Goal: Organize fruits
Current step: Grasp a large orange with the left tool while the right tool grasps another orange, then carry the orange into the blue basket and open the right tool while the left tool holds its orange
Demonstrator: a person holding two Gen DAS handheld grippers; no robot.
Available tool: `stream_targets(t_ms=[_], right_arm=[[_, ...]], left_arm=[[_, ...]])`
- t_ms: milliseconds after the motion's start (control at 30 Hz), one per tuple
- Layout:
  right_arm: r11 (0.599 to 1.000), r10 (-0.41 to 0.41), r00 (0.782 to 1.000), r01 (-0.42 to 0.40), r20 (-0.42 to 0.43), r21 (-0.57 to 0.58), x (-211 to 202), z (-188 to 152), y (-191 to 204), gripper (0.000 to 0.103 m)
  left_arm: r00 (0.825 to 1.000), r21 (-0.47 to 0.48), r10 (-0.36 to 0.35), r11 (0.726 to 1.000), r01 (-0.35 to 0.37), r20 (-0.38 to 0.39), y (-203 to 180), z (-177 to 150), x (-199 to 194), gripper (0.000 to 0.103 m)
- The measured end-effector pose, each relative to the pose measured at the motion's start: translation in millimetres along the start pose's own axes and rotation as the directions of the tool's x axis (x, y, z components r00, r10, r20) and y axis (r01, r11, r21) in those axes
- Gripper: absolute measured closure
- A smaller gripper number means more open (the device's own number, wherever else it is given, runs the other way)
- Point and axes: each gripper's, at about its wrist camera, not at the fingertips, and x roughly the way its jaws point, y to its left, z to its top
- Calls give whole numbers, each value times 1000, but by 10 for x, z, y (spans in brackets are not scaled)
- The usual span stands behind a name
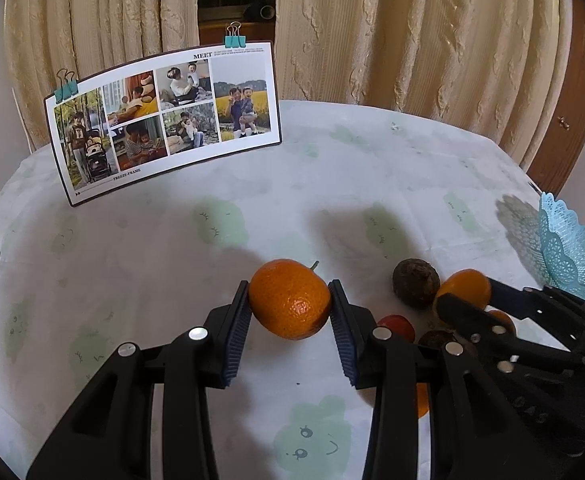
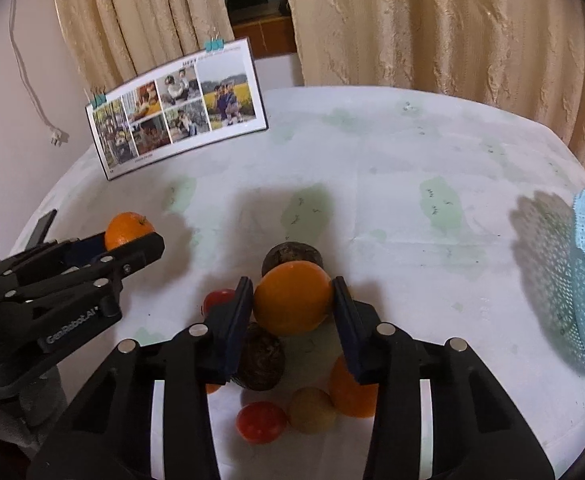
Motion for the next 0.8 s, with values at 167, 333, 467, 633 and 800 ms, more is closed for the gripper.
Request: stream_targets(t_ms=[167, 333, 467, 633, 800], right_arm=[[997, 2, 999, -6, 51, 72, -238, -19, -206, 61], [990, -22, 996, 9, 92, 138, -461, -64, -476, 61], [980, -60, 990, 35, 125, 195, -647, -121, -716, 61], [963, -129, 976, 82, 174, 257, -929, -194, -1049, 61], [934, -208, 959, 137, 193, 329, -1108, -292, -1398, 61]], left_arm=[[1000, 1, 0, 1000, 0, 10, -21, 3, -36, 64], [1000, 4, -1, 1000, 1, 14, -62, 3, -59, 64], [1000, 7, -1, 1000, 1, 12, -98, 0, -67, 64], [1000, 1, -11, 1000, 11, 19, -179, 11, -131, 64], [999, 25, -33, 999, 33, 29, -392, 19, -220, 64]])
